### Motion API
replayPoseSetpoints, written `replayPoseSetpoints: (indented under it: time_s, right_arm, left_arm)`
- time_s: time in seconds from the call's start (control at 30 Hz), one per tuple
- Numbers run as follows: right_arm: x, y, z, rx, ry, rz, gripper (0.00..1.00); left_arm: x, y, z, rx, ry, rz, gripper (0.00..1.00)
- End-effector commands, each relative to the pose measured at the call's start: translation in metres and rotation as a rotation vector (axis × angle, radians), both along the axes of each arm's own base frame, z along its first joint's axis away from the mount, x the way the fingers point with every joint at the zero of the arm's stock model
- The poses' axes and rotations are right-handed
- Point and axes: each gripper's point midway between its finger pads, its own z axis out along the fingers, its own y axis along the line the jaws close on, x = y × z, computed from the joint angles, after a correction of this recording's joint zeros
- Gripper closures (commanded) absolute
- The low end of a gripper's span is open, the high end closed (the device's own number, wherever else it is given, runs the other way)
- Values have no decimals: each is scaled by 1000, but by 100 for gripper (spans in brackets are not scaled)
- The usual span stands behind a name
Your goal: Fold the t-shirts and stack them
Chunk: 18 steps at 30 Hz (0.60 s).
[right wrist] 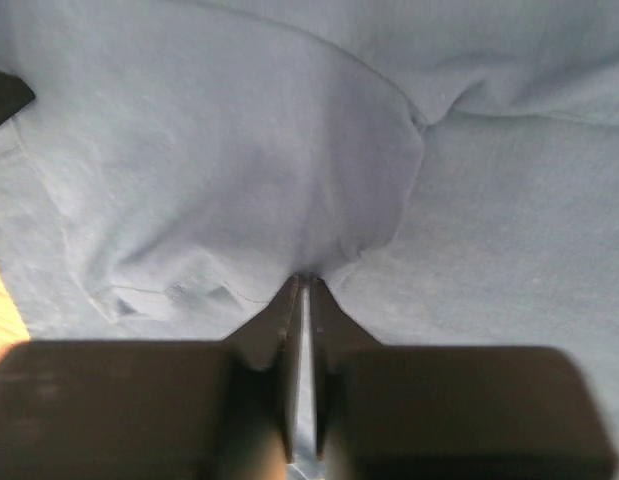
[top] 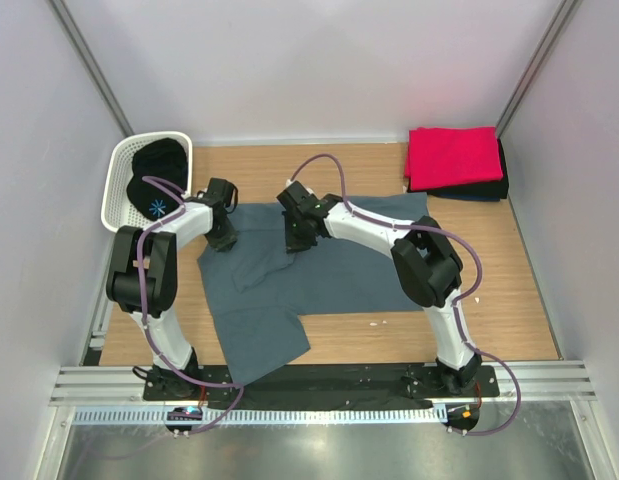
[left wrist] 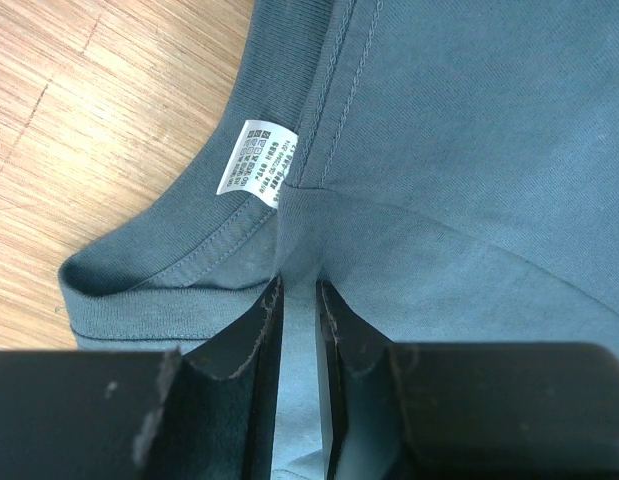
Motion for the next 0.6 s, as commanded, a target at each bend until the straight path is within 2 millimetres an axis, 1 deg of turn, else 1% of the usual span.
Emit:
replayPoseSetpoints:
  time_s: [0.0,0.03,0.07,0.1,0.23,0.27,0.3,0.33,0.37,0.4,0.43,0.47,0.57]
  right_arm:
    - [14,7,27,16,-76,-4,91]
    - [16,7,33,9,-87,-7,95]
    - [13,1,34,-16,-76,-6,99]
    - [15,2,42,-15,-88,-3,99]
    - [9,-10,55,-48,-83,-6,99]
    - [7,-12,53,-59,-76,-6,99]
    - [4,-15,49,-72,-61,-8,97]
    - [1,-17,45,-78,-53,-4,89]
    - [-2,-17,40,-77,-42,1,84]
    - [-7,-19,31,-83,-21,7,79]
    - [-8,-15,27,-68,-19,13,72]
    - [-10,-13,24,-56,-5,20,71]
    - [-9,-5,20,-43,-6,27,67]
  left_arm:
    - [-5,7,0,44,17,0,79]
    - [-5,7,-1,44,20,0,79]
    - [-6,8,-1,44,21,3,79]
    - [-5,7,-2,45,23,0,79]
    - [-6,7,-5,43,32,1,79]
    - [-6,7,-5,43,32,1,79]
    - [-6,7,-5,43,32,3,79]
    - [-6,7,-5,42,30,3,79]
    - [-6,7,-5,42,32,3,80]
    - [-6,7,-5,43,34,1,80]
    - [-6,7,-5,43,34,1,80]
    - [-6,7,-6,43,35,3,80]
    - [-7,8,-6,45,38,5,80]
